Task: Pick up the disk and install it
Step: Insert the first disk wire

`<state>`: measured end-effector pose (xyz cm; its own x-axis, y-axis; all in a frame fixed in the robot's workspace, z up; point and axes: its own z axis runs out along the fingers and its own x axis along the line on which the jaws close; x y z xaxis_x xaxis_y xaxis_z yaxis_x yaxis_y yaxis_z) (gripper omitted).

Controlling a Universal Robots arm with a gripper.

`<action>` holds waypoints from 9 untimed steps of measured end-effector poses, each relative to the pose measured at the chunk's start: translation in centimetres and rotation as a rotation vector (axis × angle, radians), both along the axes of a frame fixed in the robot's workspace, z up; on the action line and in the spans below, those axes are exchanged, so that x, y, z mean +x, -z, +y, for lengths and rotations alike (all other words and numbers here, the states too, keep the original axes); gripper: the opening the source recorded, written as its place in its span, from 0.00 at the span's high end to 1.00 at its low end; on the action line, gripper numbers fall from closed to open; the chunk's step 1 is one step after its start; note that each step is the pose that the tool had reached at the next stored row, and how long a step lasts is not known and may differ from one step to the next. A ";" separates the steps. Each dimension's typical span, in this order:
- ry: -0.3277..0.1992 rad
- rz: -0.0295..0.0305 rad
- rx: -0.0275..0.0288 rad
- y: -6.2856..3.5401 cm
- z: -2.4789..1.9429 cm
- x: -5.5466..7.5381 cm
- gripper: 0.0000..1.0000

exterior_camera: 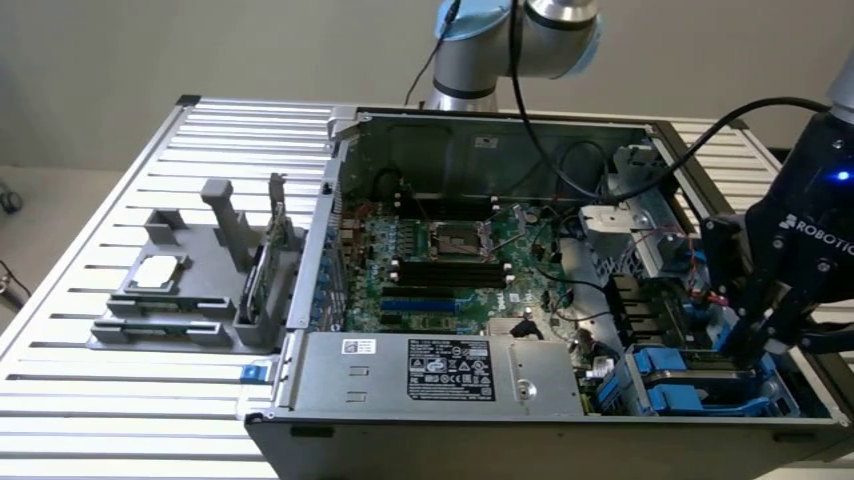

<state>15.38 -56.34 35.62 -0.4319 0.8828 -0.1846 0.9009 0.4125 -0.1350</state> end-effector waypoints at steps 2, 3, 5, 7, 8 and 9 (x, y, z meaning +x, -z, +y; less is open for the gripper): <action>0.033 0.0000 0.0000 0.01 0.00 0.0 0.84; 0.049 0.0001 -0.0002 0.01 0.00 0.0 0.84; 0.076 0.0003 -0.0001 0.02 0.00 0.0 0.84; 0.103 0.0003 0.0000 0.03 0.00 0.0 0.84; 0.116 0.0003 -0.0002 0.03 0.00 0.0 0.84; 0.127 0.0003 0.0000 0.04 0.00 0.0 0.84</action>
